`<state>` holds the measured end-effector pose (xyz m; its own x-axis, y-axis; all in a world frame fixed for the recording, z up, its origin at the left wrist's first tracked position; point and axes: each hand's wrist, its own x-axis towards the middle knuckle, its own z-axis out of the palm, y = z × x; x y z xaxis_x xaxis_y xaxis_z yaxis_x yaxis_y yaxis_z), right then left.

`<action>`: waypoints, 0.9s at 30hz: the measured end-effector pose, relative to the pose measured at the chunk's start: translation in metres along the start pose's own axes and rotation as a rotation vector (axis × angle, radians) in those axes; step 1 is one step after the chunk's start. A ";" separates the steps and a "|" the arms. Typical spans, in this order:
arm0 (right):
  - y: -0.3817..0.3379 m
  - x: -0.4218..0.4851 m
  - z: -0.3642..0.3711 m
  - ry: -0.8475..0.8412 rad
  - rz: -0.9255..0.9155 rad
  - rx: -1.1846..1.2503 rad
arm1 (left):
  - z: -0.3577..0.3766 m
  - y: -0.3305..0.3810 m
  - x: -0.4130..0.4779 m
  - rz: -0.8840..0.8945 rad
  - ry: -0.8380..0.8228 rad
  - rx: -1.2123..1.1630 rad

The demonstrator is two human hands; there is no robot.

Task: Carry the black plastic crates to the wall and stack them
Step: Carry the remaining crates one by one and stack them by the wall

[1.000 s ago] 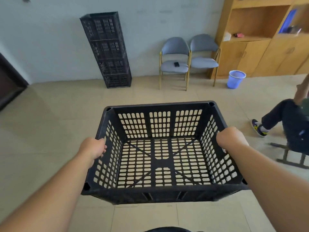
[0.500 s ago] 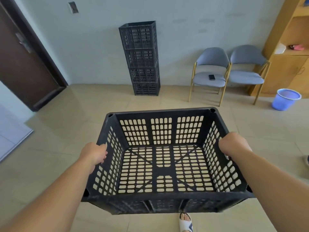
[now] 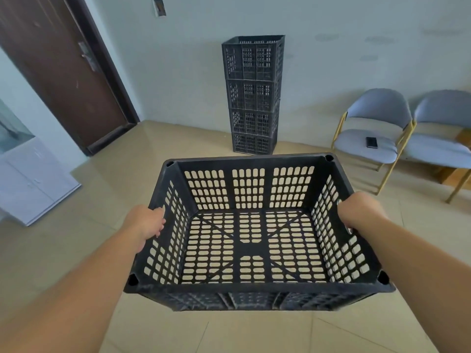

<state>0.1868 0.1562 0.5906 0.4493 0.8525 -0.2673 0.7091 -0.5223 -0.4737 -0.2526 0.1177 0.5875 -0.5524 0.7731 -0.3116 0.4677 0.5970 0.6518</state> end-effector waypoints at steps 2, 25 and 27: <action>-0.024 0.028 0.001 0.002 -0.028 -0.022 | -0.001 0.015 0.028 0.011 -0.017 -0.013; -0.312 0.303 0.050 0.014 0.043 -0.018 | -0.004 0.250 0.436 0.124 -0.164 0.062; -0.332 0.338 0.054 0.022 0.065 -0.011 | 0.007 0.276 0.468 0.123 -0.155 0.059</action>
<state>0.0741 0.6191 0.6118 0.5059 0.8163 -0.2788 0.6843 -0.5766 -0.4465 -0.3777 0.6459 0.6169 -0.3777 0.8620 -0.3381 0.5672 0.5040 0.6514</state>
